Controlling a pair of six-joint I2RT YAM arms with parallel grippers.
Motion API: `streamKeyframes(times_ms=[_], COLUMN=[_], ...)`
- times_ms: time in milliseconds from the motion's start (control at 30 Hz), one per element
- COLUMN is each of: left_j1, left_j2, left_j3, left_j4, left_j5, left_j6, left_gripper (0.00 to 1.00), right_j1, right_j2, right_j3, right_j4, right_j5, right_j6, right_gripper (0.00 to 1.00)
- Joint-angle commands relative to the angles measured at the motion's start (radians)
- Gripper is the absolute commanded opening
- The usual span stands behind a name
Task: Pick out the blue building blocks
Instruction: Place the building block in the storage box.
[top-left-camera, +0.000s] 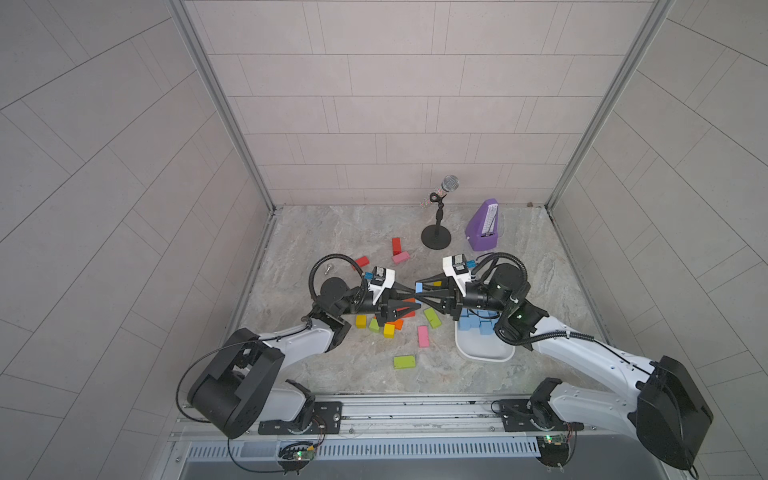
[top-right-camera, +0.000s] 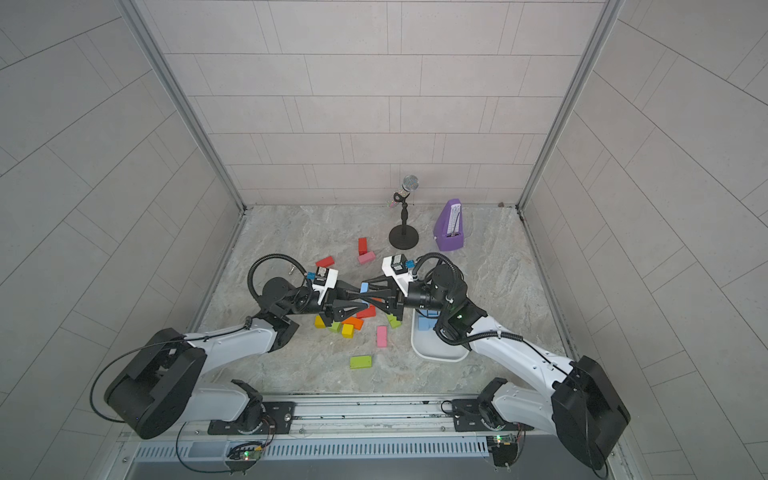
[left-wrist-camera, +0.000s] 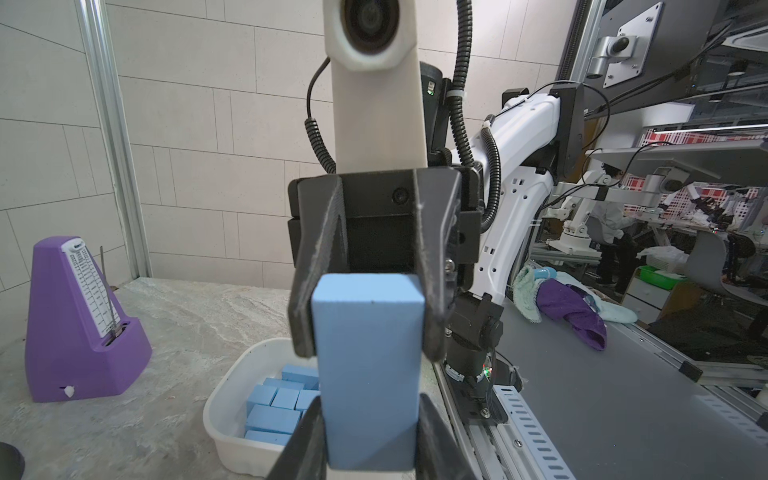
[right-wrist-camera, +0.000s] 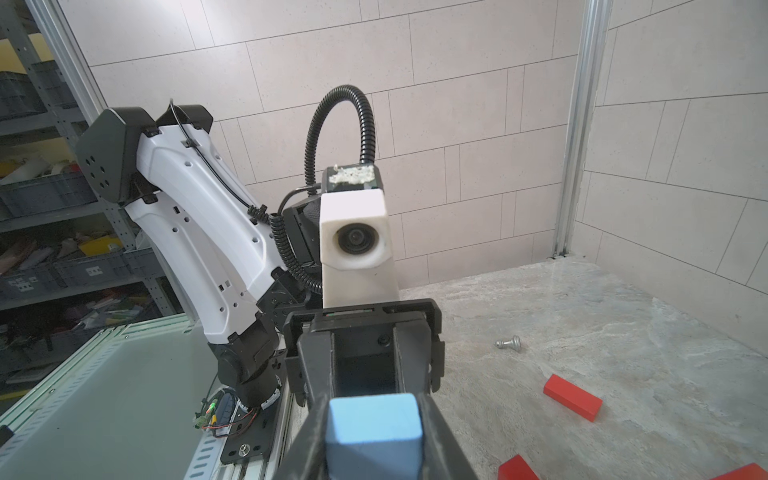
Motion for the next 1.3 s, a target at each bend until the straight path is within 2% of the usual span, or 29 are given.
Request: streamKeyframes(times_ms=[0,67,133,167,300,333,400,533,600,767,1033,1267], left_j1=[-0.003,-0.003,-0.004,-0.003,-0.003,-0.003,-0.003,-0.004,-0.003,-0.004,-0.003,-0.005], left_j2=[-0.016,-0.018,-0.018,-0.016,-0.004,0.0,0.008,0.028,0.033,0.041,0.054,0.062], left_j3=[-0.006,0.0,0.009,0.014,0.048,0.063,0.099,0.129,0.129,0.134,0.14,0.144], left_j4=[0.005,-0.056,-0.138,-0.172,-0.329,-0.385,-0.498,-0.581,-0.581,-0.589,-0.596,-0.6], left_j5=[-0.047,-0.088,-0.146,-0.171,-0.258,-0.277,-0.303,-0.327,-0.317,-0.316,-0.314,-0.312], left_j6=[0.01,0.027,0.052,0.058,0.1,0.117,0.147,0.161,0.161,0.166,0.174,0.176], left_gripper=[0.56,0.68,0.75,0.77,0.79,0.79,0.79,0.79,0.79,0.79,0.79,0.79], right_j1=[-0.011,-0.033,-0.06,-0.069,-0.117,-0.142,-0.222,-0.415,-0.441,-0.443,-0.443,-0.442], right_j2=[-0.05,-0.086,-0.135,-0.154,-0.215,-0.213,-0.198,-0.139,-0.094,0.04,0.182,0.245], right_j3=[-0.011,-0.018,-0.019,-0.018,0.017,0.025,0.036,0.019,0.035,0.098,0.156,0.191], right_j4=[-0.032,-0.111,-0.255,-0.318,-0.677,-0.765,-0.894,-1.015,-1.044,-1.098,-1.099,-1.134], right_j5=[0.005,0.046,0.162,0.212,0.542,0.627,0.711,0.735,0.765,0.86,0.838,0.826], right_j6=[-0.013,-0.031,-0.055,-0.068,-0.107,-0.079,-0.007,0.086,0.093,0.093,0.079,0.078], right_gripper=[0.08,0.07,0.06,0.06,0.06,0.06,0.05,0.05,0.05,0.07,0.1,0.16])
